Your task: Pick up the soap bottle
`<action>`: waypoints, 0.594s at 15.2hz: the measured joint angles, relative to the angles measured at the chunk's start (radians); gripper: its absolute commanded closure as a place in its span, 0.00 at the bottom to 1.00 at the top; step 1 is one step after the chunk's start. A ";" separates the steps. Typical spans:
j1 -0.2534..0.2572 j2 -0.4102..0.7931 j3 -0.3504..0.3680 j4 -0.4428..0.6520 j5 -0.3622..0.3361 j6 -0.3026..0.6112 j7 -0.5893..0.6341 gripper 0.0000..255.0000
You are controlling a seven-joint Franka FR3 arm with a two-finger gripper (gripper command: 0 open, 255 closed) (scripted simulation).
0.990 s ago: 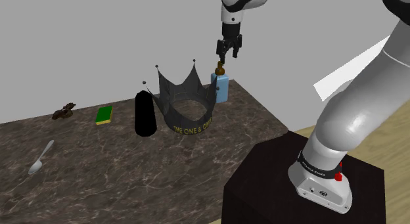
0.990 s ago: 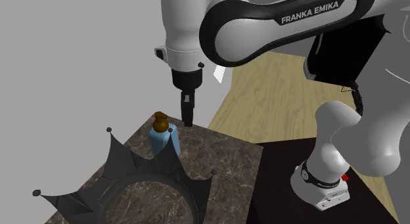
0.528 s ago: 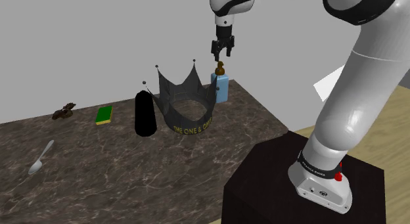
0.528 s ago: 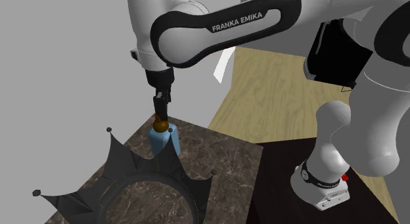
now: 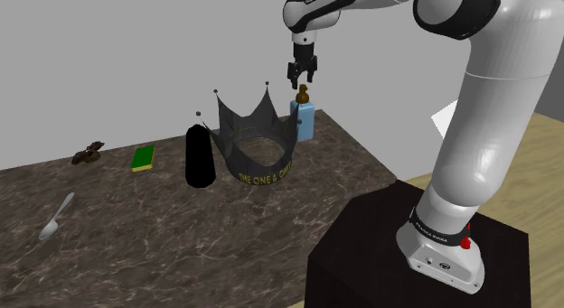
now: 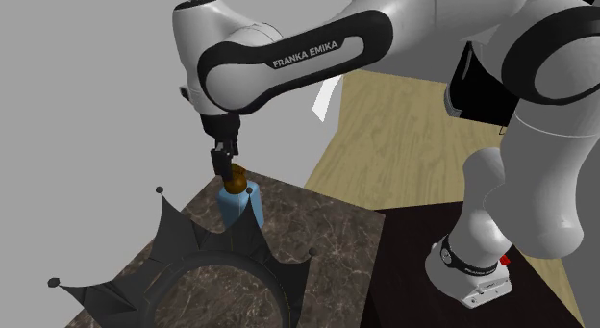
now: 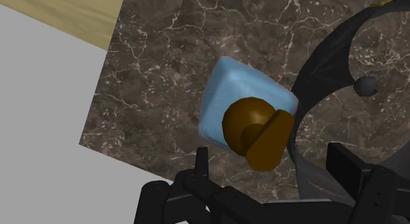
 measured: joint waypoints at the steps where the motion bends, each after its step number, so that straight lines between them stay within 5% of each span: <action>1: 0.000 0.002 0.000 -0.010 0.000 0.012 -0.001 0.00; 3: -0.001 0.007 0.000 -0.035 0.002 0.041 -0.002 0.00; 4: -0.001 0.007 0.000 -0.038 0.002 0.045 -0.002 1.00; 9: 0.000 0.008 0.001 -0.040 0.002 0.049 -0.001 1.00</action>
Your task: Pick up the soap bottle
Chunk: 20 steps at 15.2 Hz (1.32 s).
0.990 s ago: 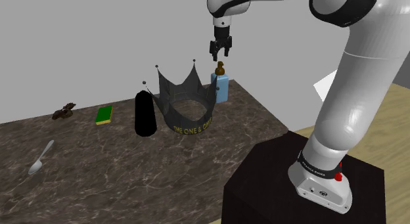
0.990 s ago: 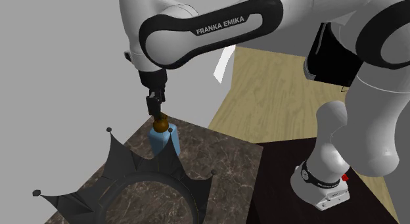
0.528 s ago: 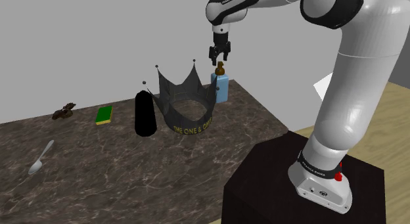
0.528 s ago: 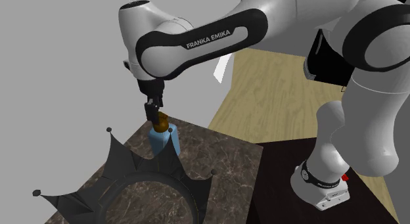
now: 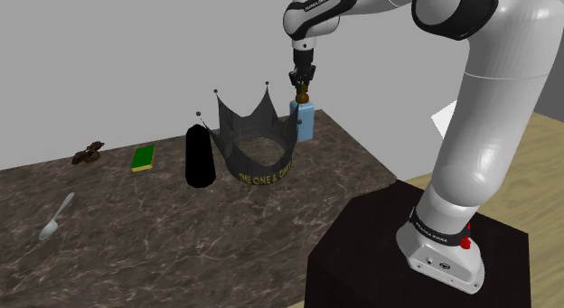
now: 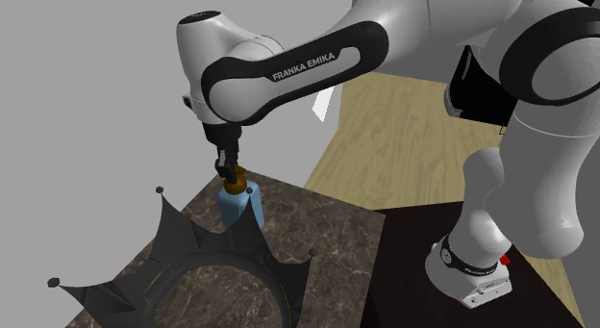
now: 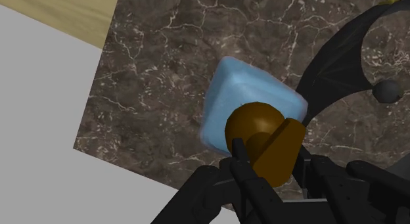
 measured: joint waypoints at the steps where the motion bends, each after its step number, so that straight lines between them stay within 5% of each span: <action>1: 0.000 0.000 0.000 0.000 0.000 0.000 0.000 1.00; 20: -0.002 -0.018 -0.003 0.165 -0.005 -0.184 0.000 1.00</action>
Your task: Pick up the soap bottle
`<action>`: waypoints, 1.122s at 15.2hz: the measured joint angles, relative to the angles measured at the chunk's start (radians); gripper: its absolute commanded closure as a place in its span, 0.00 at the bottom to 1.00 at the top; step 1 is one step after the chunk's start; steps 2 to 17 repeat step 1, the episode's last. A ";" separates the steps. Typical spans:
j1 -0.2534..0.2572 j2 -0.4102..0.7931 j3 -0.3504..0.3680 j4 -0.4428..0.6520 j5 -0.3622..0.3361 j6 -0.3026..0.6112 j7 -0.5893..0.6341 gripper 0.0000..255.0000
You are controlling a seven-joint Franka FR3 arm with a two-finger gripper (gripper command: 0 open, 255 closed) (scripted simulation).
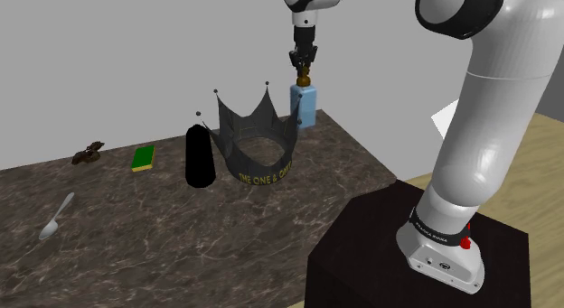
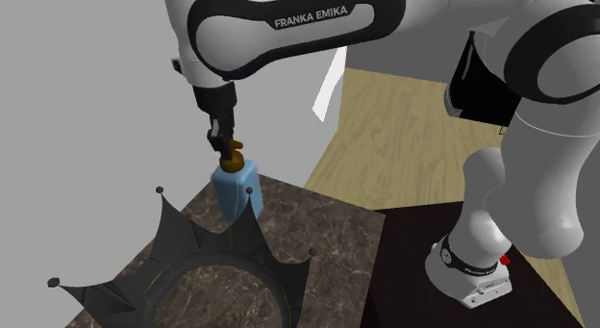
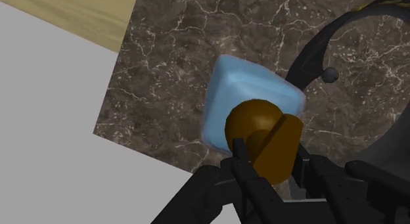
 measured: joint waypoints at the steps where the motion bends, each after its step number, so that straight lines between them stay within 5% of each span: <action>1: 0.000 0.000 0.000 0.006 0.000 -0.007 0.001 1.00; 17: 0.000 0.000 0.000 0.006 0.000 -0.007 0.001 1.00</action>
